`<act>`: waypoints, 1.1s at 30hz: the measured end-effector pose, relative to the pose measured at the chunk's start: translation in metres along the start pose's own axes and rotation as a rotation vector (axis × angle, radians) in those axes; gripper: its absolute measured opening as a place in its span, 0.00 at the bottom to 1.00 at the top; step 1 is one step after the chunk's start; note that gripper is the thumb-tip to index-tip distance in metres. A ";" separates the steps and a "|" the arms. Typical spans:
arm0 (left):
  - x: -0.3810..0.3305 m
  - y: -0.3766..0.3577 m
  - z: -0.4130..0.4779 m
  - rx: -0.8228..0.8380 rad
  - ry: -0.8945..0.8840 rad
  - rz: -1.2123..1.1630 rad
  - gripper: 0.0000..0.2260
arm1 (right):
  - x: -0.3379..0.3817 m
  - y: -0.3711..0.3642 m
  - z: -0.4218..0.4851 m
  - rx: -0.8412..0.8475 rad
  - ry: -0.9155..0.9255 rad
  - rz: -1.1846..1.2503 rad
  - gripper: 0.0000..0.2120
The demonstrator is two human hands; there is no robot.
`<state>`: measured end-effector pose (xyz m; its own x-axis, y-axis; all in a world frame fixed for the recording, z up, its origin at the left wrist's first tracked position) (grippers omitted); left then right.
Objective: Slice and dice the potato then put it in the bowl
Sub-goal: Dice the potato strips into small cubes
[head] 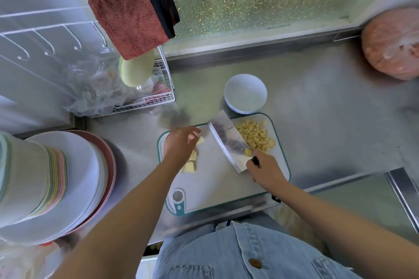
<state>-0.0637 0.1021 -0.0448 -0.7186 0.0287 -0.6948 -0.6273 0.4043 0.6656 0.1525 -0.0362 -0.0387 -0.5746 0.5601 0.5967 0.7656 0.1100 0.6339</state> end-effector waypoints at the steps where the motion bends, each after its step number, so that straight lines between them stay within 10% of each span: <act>1: 0.000 -0.001 0.001 -0.020 -0.018 0.052 0.11 | -0.001 0.000 0.000 -0.004 0.004 0.008 0.09; 13: 0.039 0.019 -0.035 -0.018 -0.006 0.353 0.16 | 0.002 -0.005 0.007 0.031 0.101 -0.013 0.11; 23: 0.043 0.028 -0.041 -0.245 0.419 -0.460 0.05 | -0.003 0.000 0.008 0.028 0.110 -0.025 0.11; 33: 0.033 0.010 -0.056 -0.152 0.548 -0.348 0.03 | -0.006 -0.001 0.007 0.034 0.117 -0.040 0.08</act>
<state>-0.1102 0.0559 -0.0456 -0.4896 -0.5654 -0.6638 -0.8570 0.1716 0.4859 0.1574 -0.0342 -0.0466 -0.6334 0.4556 0.6254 0.7493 0.1592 0.6428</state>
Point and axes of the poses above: each hand's wrist, its own z-axis towards the middle knuckle, its own y-axis out of the back of the hand, x = y × z, the point moved 2 cm from there along z, towards the middle knuckle, and after that the axes turned 5 degrees about -z, right-handed, at the moved point
